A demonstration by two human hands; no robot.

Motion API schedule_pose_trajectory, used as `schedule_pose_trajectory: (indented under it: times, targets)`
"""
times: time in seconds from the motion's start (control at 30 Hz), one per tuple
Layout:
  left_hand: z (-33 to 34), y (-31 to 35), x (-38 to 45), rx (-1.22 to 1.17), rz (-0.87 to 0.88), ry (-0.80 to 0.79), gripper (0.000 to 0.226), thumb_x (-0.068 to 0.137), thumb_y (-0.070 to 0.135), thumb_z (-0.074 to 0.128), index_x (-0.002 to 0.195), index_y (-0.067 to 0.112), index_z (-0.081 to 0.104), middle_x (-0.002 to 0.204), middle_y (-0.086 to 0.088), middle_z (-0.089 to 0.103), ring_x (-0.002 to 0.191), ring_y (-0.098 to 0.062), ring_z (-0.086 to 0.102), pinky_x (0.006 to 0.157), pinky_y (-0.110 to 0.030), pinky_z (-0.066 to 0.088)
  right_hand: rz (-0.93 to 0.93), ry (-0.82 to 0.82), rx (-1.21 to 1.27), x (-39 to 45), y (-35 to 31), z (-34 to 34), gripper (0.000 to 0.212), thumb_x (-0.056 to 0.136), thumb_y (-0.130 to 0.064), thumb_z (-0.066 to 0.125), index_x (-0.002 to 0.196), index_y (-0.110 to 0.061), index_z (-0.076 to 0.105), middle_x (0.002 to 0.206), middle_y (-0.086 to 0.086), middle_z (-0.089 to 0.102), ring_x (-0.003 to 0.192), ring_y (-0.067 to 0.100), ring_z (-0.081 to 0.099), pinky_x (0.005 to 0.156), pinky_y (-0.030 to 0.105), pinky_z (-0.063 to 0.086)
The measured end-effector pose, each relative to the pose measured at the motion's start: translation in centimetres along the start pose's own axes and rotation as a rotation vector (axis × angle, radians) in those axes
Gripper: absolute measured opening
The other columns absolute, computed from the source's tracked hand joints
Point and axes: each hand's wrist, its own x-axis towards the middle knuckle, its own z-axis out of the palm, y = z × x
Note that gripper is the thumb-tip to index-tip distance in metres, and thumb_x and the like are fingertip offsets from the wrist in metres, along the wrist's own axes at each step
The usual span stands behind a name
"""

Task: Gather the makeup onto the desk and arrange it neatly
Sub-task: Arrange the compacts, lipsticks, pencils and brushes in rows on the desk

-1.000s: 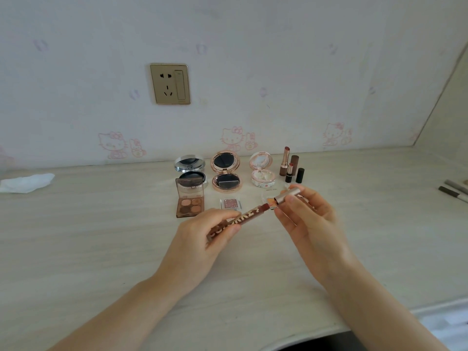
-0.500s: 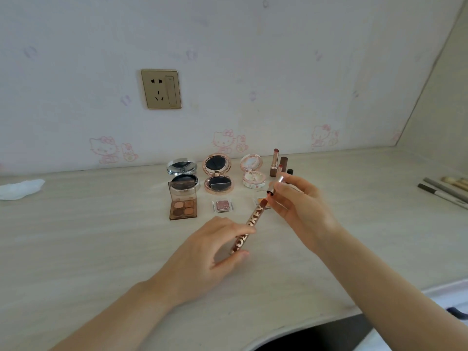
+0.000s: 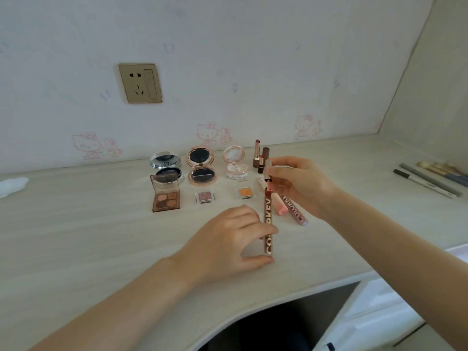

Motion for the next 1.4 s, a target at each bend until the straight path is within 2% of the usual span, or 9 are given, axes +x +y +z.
schedule_pose_trajectory:
  times: [0.13,0.23,0.5,0.73,0.97,1.13,1.2,1.33,1.4]
  targets:
    - [1.7,1.3,2.6,0.059,0.047,0.048,0.040,0.081,0.040,0.072,0.110,0.012,0.068,0.093,0.000,0.066,0.100,-0.021,0.057,0.089,-0.033,0.048,0.010,0.002,-0.095,0.0,-1.3,-2.7,0.011,0.086,0.000,0.063,0.094,-0.007,0.069,0.074,0.005,0.068,0.067,0.014,0.064,0.067,0.025,0.056]
    - [3.3,2.3,4.5,0.107,0.054,0.030,0.040,0.081,0.041,0.071,0.109,0.013,0.069,0.093,0.000,0.068,0.104,-0.023,0.057,0.090,-0.036,0.048,0.034,0.033,-0.199,0.0,-1.9,-4.7,0.014,0.086,-0.003,0.064,0.098,-0.008,0.068,0.081,0.006,0.068,0.072,0.014,0.064,0.069,0.026,0.054]
    - [7.0,3.9,8.8,0.116,0.005,-0.008,0.037,0.081,0.038,0.067,0.111,0.015,0.067,0.098,0.000,0.068,0.108,-0.022,0.051,0.094,-0.033,0.040,0.018,0.155,-0.386,0.3,-2.8,-9.1,0.011,0.082,-0.007,0.067,0.089,-0.015,0.069,0.074,0.000,0.067,0.067,0.010,0.064,0.060,0.021,0.051]
    - [8.3,4.1,9.6,0.122,-0.047,-0.015,0.038,0.085,0.040,0.061,0.113,0.015,0.066,0.101,-0.001,0.061,0.107,-0.022,0.048,0.093,-0.033,0.041,0.035,0.137,-0.408,1.6,-2.5,-10.3,0.012,0.083,-0.008,0.068,0.093,-0.013,0.069,0.075,0.000,0.068,0.068,0.009,0.065,0.060,0.020,0.050]
    - [8.9,3.8,9.6,0.124,-0.057,-0.008,0.031,0.090,0.038,0.055,0.108,0.017,0.068,0.119,0.001,0.054,0.122,-0.019,0.041,0.102,-0.030,0.036,0.078,0.070,-0.548,3.8,-2.1,-9.4,0.014,0.081,-0.008,0.070,0.094,-0.010,0.071,0.080,0.003,0.072,0.068,0.009,0.066,0.062,0.022,0.052]
    - [9.3,3.2,9.5,0.087,-0.074,0.040,0.020,0.085,0.030,0.064,0.095,0.015,0.074,0.101,0.002,0.063,0.102,-0.017,0.055,0.098,-0.030,0.041,0.152,0.042,-0.621,5.4,-1.3,-8.2,0.012,0.080,-0.006,0.069,0.091,-0.011,0.070,0.074,0.002,0.070,0.069,0.013,0.066,0.064,0.025,0.052]
    - [9.6,3.1,9.6,0.096,-0.082,0.064,0.016,0.083,0.027,0.065,0.090,0.017,0.074,0.095,0.003,0.065,0.095,-0.016,0.058,0.101,-0.031,0.036,0.156,0.051,-0.654,6.1,-0.9,-7.9,0.010,0.080,-0.007,0.070,0.089,-0.011,0.070,0.076,0.003,0.070,0.070,0.014,0.066,0.066,0.026,0.054]
    - [9.5,2.5,9.5,0.068,-0.139,0.067,0.014,0.084,0.027,0.065,0.092,0.020,0.075,0.095,0.007,0.065,0.097,-0.012,0.058,0.111,-0.030,0.030,0.152,0.052,-0.681,7.3,-0.2,-7.3,0.010,0.080,-0.007,0.071,0.090,-0.010,0.068,0.081,0.007,0.070,0.069,0.017,0.066,0.063,0.027,0.054]
    - [9.4,2.3,9.5,0.051,-0.166,0.065,0.014,0.083,0.025,0.067,0.093,0.019,0.075,0.095,0.007,0.066,0.098,-0.013,0.058,0.112,-0.033,0.030,0.128,0.027,-0.737,7.7,0.0,-7.0,0.012,0.080,-0.007,0.071,0.091,-0.008,0.068,0.080,0.008,0.069,0.066,0.018,0.063,0.055,0.024,0.051]
